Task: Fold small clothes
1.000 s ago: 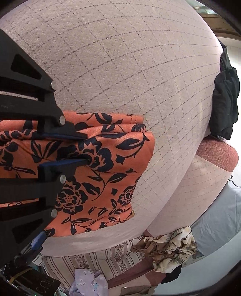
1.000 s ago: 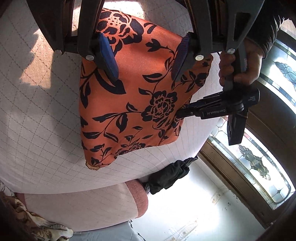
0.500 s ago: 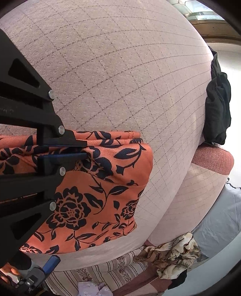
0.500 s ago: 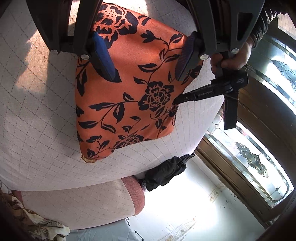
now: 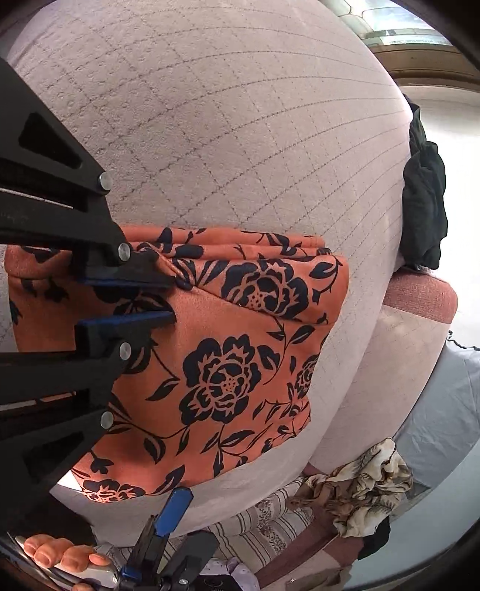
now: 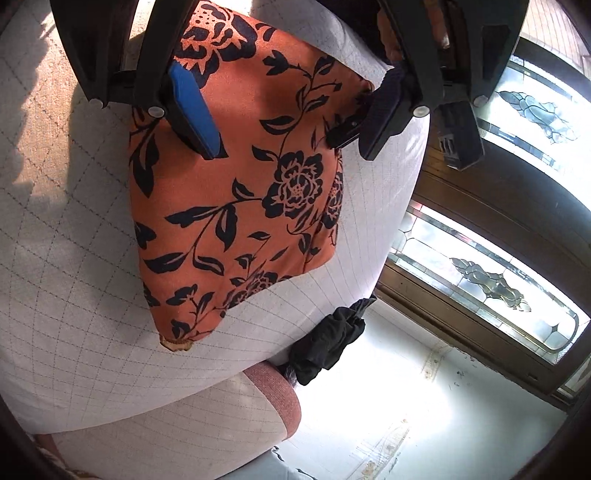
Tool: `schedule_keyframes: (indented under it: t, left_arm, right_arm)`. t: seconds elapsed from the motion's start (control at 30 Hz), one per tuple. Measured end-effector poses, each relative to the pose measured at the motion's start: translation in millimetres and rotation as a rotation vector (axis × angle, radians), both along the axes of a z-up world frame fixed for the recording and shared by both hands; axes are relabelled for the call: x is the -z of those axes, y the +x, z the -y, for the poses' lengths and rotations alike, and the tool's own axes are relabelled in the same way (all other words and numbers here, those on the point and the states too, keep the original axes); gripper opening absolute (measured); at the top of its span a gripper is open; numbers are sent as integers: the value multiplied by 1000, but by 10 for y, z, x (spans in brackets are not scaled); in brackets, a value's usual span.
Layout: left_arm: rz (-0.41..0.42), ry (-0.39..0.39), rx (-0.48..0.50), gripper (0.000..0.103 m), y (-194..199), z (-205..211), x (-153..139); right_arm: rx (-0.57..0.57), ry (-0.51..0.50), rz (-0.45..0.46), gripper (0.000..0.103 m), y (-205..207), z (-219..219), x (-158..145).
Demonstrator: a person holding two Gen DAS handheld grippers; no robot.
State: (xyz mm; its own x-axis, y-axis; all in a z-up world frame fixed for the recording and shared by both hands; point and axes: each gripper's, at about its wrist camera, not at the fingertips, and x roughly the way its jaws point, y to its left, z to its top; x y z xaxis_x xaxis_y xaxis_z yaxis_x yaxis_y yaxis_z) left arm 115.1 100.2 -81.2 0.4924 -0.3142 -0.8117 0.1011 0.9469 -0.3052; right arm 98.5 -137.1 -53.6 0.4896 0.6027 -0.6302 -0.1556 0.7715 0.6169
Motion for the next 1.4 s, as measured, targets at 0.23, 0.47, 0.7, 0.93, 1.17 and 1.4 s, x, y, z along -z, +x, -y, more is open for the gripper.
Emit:
schedule_keyframes:
  t: [0.23,0.47,0.7,0.93,1.17,1.4]
  left_arm:
    - [4,30,2,14,-1,37,-44]
    - [-2,32,-5,14,14,39,-6]
    - [2,26,3,14,13,28,1]
    - [1,21,4,14,-26,5,-43]
    - [-10,10,-2,15,-260,-73,-112]
    - [19,13,13,24,-300,-100,-250]
  right_arm:
    - [5,20,-112,87,250,49,291]
    - [-16,37,-23,88,661,-39,-98]
    - [75,63,-167,88,842,-1,137]
    - [29,-18,-173,88,624,-187,297]
    - [-28,55,-152,91,-9,-237,215]
    - [-32,-8,-93,91,-271,-257,174]
